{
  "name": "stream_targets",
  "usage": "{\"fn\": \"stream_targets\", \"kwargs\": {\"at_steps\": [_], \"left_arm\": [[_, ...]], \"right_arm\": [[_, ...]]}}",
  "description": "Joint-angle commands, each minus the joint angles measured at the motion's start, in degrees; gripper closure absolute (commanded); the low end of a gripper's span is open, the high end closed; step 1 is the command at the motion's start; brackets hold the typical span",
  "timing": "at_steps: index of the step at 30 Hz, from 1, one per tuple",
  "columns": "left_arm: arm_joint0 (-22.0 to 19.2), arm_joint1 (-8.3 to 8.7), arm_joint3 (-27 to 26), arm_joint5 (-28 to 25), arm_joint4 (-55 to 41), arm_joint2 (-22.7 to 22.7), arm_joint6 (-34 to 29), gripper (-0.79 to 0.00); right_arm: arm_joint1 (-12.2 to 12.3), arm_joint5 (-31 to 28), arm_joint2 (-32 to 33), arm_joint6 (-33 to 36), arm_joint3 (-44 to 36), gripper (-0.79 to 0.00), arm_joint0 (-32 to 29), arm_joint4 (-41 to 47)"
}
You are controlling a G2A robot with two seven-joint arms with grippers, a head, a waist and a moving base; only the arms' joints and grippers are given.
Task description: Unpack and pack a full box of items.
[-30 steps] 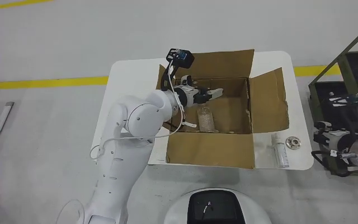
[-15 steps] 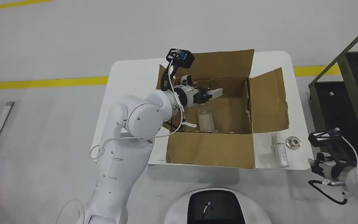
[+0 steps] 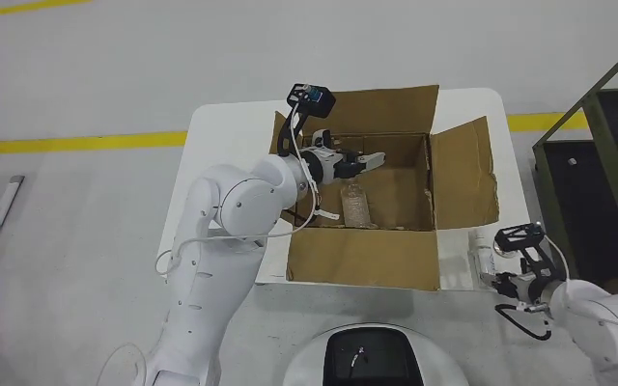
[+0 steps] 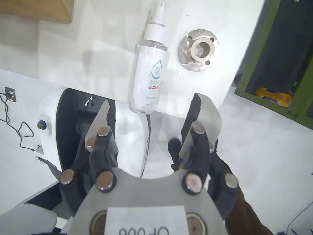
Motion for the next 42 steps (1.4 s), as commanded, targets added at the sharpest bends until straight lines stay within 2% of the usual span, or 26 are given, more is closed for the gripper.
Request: {"fn": "stream_targets", "kwargs": {"at_steps": [1,3,4,8,15,18,21,24,28,35,38,39,40,42], "left_arm": [[0.0,0.00,0.0,0.0,0.0,0.0,0.0,-0.785],[0.0,0.00,0.0,0.0,0.0,0.0,0.0,-0.785],[0.0,0.00,0.0,0.0,0.0,0.0,0.0,-0.785],[0.0,0.00,0.0,0.0,0.0,0.0,0.0,-0.785],[0.0,0.00,0.0,0.0,0.0,0.0,0.0,-0.785],[0.0,0.00,0.0,0.0,0.0,0.0,0.0,-0.785],[0.0,0.00,0.0,0.0,0.0,0.0,0.0,-0.785],[0.0,0.00,0.0,0.0,0.0,0.0,0.0,-0.785],[0.0,0.00,0.0,0.0,0.0,0.0,0.0,-0.785],[0.0,0.00,0.0,0.0,0.0,0.0,0.0,-0.785],[0.0,0.00,0.0,0.0,0.0,0.0,0.0,-0.785],[0.0,0.00,0.0,0.0,0.0,0.0,0.0,-0.785],[0.0,0.00,0.0,0.0,0.0,0.0,0.0,-0.785],[0.0,0.00,0.0,0.0,0.0,0.0,0.0,-0.785]], "right_arm": [[0.0,0.9,-1.8,-0.2,1.0,-0.570,1.3,-1.1],[-0.1,1.8,-3.1,-0.7,1.9,-0.548,2.4,-1.9],[-0.2,2.3,-3.7,-0.9,2.2,-0.496,2.8,-2.2],[-0.3,3.5,-5.7,-1.3,3.6,-0.391,4.3,-3.9],[-0.4,5.2,-7.6,-1.2,5.1,-0.391,5.6,-6.6],[-0.4,5.4,-7.6,-1.3,5.4,-0.416,5.7,-6.6],[-0.4,5.4,-7.6,-1.5,6.0,-0.480,5.9,-6.5],[-0.5,5.4,-8.1,-1.9,7.1,-0.486,6.2,-6.7],[-0.6,5.7,-9.0,-2.0,8.3,-0.422,7.0,-6.7],[-0.7,5.7,-10.6,-1.6,10.1,-0.397,8.4,-7.6],[-0.8,5.9,-11.0,-1.6,10.9,-0.299,9.0,-7.7],[-0.8,5.9,-11.0,-1.5,11.1,-0.206,9.1,-7.6],[-0.8,5.9,-11.0,-1.4,11.1,-0.031,9.2,-7.6],[-0.8,6.1,-10.6,-1.2,11.2,0.000,9.3,-7.2]]}}
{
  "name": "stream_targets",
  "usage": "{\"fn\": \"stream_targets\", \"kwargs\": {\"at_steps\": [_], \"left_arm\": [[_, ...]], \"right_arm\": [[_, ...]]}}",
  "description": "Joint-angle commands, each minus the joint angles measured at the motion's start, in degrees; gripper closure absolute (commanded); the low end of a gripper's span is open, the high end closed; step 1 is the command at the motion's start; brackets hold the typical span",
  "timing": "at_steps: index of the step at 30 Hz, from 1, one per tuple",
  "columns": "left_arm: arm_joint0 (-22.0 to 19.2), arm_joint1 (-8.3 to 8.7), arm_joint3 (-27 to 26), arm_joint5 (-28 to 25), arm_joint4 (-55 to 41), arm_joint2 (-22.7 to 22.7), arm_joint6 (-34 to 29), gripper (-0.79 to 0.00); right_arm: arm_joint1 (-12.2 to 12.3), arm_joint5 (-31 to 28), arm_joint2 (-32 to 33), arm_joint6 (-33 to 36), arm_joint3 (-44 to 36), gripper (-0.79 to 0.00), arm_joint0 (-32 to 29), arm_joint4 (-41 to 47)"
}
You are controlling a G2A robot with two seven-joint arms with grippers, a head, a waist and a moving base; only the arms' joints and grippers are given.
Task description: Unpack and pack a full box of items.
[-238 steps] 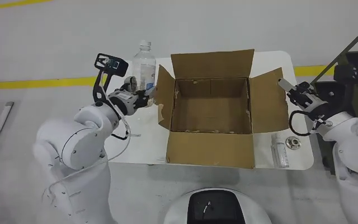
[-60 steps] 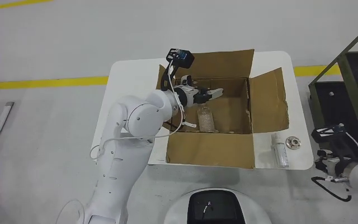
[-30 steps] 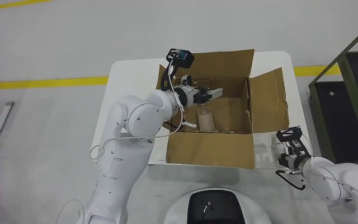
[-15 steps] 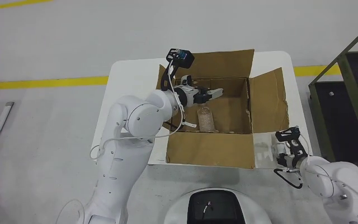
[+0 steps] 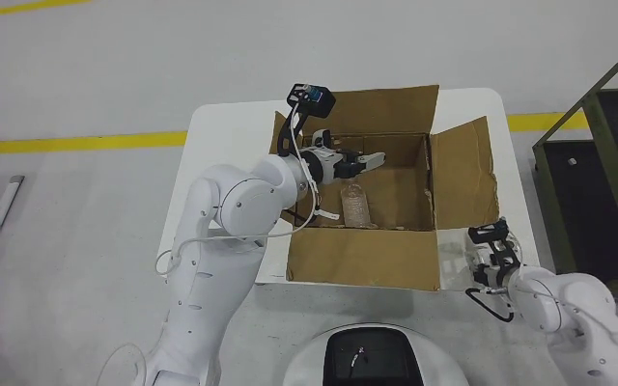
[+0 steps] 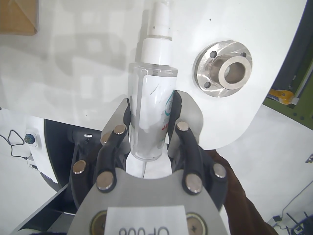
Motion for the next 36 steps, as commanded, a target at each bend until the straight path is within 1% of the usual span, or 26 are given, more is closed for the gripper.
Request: {"fn": "stream_targets", "kwargs": {"at_steps": [1,4,5,7,9,10,12,13,16,20,23,25,27,31,34,36], "left_arm": [[0.0,0.00,0.0,0.0,0.0,0.0,0.0,-0.785],[0.0,0.00,0.0,0.0,0.0,0.0,0.0,-0.785],[0.4,0.02,-0.2,-0.3,0.1,-0.1,1.1,-0.785],[1.4,0.23,-1.0,-2.7,0.5,-0.7,3.9,-0.785],[1.8,0.54,-1.5,-4.3,2.3,-1.4,4.6,-0.785],[2.0,0.74,-2.0,-5.1,3.0,-2.1,5.0,-0.785],[2.2,0.99,-2.7,-5.7,3.6,-3.1,5.3,-0.785],[2.4,1.18,-3.3,-6.3,4.0,-3.8,5.2,-0.785],[3.0,1.70,-4.4,-6.1,7.0,-5.5,4.7,-0.785],[5.2,2.52,-6.4,-4.7,11.8,-8.6,4.6,-0.785],[6.8,3.14,-8.5,-4.4,17.4,-10.4,4.9,-0.785],[7.9,3.36,-9.7,-3.1,19.0,-11.6,5.3,-0.785],[8.8,3.68,-10.7,-3.1,22.0,-12.3,4.8,-0.785],[9.9,3.91,-11.8,-1.9,23.7,-13.3,4.7,-0.785],[9.9,3.91,-11.8,-1.9,23.7,-13.3,4.7,-0.785],[9.9,3.91,-11.8,-1.9,23.7,-13.3,4.7,-0.785]], "right_arm": [[0.0,0.3,0.8,0.2,0.1,0.000,0.2,0.8],[0.0,1.8,3.5,0.2,-0.7,0.000,0.3,4.3],[0.0,2.3,4.9,0.2,-1.1,0.000,0.2,6.1],[0.0,3.4,8.5,0.4,-2.0,0.000,-0.1,10.4],[0.0,3.6,11.5,0.2,-2.2,0.000,-0.5,14.2],[0.1,3.2,13.9,-0.1,-2.3,0.000,-0.8,17.5],[0.1,2.5,17.0,-0.6,-2.1,0.000,-1.0,21.4],[0.2,2.3,19.4,-1.0,-2.0,0.000,-1.0,25.0],[0.2,2.5,24.8,-2.4,-2.0,0.000,-0.4,33.1],[0.3,3.3,31.3,-3.9,-3.2,0.000,1.0,43.2],[0.4,4.5,33.9,-4.3,-7.1,0.000,2.0,49.4],[0.6,4.4,34.5,-4.6,-8.7,0.000,3.2,51.6],[0.9,5.6,34.1,-4.2,-11.2,0.000,4.5,51.4],[1.5,8.0,30.6,-4.1,-15.8,0.000,8.3,52.6],[2.1,8.8,23.3,-3.3,-17.7,0.000,10.9,48.5],[2.5,9.5,18.4,-2.8,-18.3,0.000,12.3,42.8]]}}
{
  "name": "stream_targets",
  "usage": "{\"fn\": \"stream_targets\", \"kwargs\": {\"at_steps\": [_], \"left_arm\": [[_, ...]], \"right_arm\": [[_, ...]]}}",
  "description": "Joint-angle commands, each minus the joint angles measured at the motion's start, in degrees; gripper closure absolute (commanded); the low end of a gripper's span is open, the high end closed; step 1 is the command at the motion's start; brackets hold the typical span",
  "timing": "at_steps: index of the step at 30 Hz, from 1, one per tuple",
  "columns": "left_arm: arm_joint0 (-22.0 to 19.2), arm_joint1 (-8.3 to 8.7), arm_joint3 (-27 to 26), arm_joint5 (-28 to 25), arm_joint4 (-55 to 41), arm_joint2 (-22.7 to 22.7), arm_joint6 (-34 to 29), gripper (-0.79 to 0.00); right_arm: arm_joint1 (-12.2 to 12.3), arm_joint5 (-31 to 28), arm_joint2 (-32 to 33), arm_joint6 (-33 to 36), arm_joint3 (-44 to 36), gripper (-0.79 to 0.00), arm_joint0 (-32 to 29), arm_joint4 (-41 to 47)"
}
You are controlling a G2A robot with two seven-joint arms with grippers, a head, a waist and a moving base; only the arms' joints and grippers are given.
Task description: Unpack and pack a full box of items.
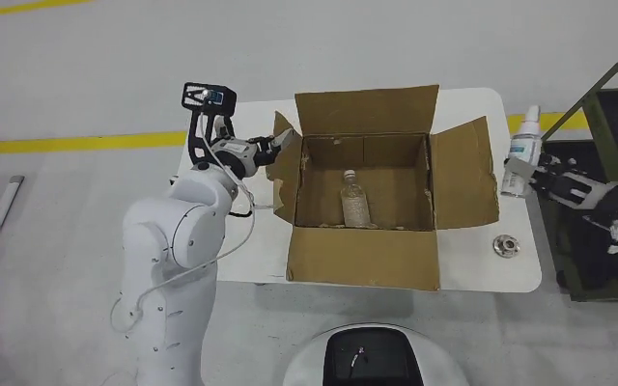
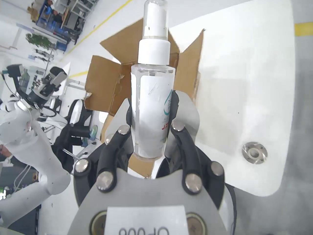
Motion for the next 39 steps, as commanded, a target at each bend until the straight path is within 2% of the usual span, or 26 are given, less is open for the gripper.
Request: {"fn": "stream_targets", "kwargs": {"at_steps": [1,3,6,7,8,9,13,16,18,32,36,39], "left_arm": [[0.0,0.00,0.0,0.0,0.0,0.0,0.0,-0.785],[0.0,0.00,0.0,0.0,0.0,0.0,0.0,-0.785],[0.0,0.00,0.0,0.0,0.0,0.0,0.0,-0.785],[0.0,0.00,0.0,0.0,0.0,0.0,0.0,-0.785],[0.0,0.00,0.0,0.0,0.0,0.0,0.0,-0.785],[0.0,0.00,0.0,0.0,0.0,0.0,0.0,-0.785],[0.0,0.00,0.0,0.0,0.0,0.0,0.0,-0.785],[0.0,0.00,0.0,0.0,0.0,0.0,0.0,-0.785],[0.0,0.00,0.0,0.0,0.0,0.0,0.0,-0.785],[0.0,0.00,0.0,0.0,0.0,0.0,0.0,-0.785],[0.0,0.00,0.0,0.0,0.0,0.0,0.0,-0.785],[0.0,0.00,0.0,0.0,0.0,0.0,0.0,-0.785]], "right_arm": [[0.4,1.4,-6.6,0.5,-0.4,0.000,1.5,-7.6],[0.3,3.5,-13.7,-0.2,-0.3,0.000,3.5,-11.0],[0.2,5.1,-26.0,-0.9,2.3,0.000,7.2,-21.2],[0.2,5.1,-28.3,-1.2,3.0,0.000,8.1,-24.2],[0.1,5.4,-33.2,-1.3,4.5,0.000,9.8,-31.2],[-0.1,6.9,-36.4,-1.2,5.6,0.000,11.0,-34.6],[-1.6,12.9,-47.1,-1.8,10.6,0.000,16.4,-45.0],[-3.2,18.6,-51.7,-1.6,14.9,0.000,20.7,-45.7],[-3.9,19.7,-54.2,-1.6,17.2,0.000,22.8,-47.1],[-3.9,19.7,-54.2,-1.6,17.2,0.000,22.8,-47.1],[-4.4,18.0,-53.7,-6.6,18.8,0.000,21.9,-44.9],[-5.3,17.2,-54.4,-9.4,22.2,0.000,23.8,-43.0]]}}
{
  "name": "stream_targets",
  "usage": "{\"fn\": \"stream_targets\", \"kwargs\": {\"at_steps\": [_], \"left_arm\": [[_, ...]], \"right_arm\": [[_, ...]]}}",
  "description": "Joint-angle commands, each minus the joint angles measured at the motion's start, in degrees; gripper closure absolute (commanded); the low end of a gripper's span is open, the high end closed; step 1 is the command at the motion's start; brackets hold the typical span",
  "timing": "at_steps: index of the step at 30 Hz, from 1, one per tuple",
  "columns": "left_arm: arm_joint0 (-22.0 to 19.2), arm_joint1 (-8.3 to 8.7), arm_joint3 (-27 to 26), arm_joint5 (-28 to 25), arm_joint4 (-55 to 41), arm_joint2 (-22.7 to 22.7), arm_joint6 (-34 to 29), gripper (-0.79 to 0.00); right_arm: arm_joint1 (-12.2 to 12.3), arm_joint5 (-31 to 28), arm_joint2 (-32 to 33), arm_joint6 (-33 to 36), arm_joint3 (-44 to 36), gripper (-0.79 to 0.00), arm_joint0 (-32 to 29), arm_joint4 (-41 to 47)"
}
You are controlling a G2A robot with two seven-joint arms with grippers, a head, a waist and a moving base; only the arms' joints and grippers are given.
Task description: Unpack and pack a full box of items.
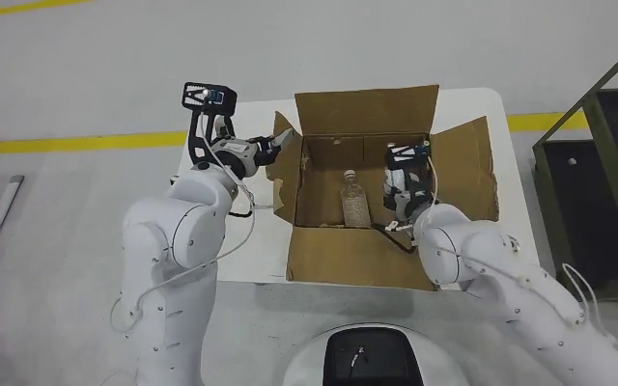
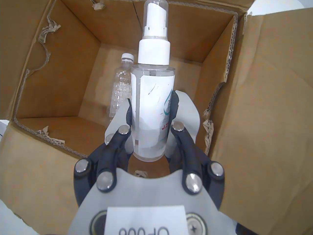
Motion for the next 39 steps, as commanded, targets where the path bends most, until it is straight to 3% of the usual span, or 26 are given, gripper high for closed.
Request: {"fn": "stream_targets", "kwargs": {"at_steps": [1,20,39], "left_arm": [[0.0,0.00,0.0,0.0,0.0,0.0,0.0,-0.785],[0.0,0.00,0.0,0.0,0.0,0.0,0.0,-0.785],[0.0,0.00,0.0,0.0,0.0,0.0,0.0,-0.785]], "right_arm": [[-0.6,-0.5,-0.9,-1.4,3.0,0.000,1.6,0.9],[-8.0,-3.7,-12.6,-4.9,31.2,0.000,13.5,7.0],[-13.2,-11.9,-11.3,-10.5,44.0,0.000,17.0,23.6]]}}
